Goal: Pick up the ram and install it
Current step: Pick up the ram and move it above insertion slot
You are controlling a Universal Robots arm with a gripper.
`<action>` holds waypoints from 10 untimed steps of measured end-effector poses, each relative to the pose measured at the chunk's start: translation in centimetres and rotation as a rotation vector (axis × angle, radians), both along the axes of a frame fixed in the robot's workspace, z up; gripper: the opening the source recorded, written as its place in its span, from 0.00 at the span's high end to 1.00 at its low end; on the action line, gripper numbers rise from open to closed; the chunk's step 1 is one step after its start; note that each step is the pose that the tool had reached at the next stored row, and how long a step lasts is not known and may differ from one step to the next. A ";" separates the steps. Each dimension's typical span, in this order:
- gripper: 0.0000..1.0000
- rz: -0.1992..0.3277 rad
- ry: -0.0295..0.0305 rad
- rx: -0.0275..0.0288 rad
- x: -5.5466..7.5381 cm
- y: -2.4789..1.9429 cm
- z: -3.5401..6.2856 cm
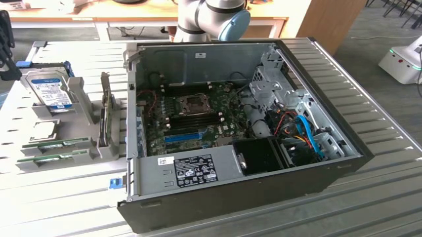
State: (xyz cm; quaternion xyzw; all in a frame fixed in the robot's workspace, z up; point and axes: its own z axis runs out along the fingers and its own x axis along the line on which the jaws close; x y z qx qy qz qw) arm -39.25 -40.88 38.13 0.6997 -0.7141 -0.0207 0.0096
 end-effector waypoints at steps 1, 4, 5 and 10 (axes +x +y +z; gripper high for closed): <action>0.89 0.000 0.0000 0.0000 0.0 0.00 0.00; 0.89 0.000 0.0000 0.0004 0.0 0.01 -0.02; 0.89 0.000 0.0001 0.0006 0.0 0.01 -0.04; 0.89 0.000 0.0000 0.0009 0.0 0.00 -0.33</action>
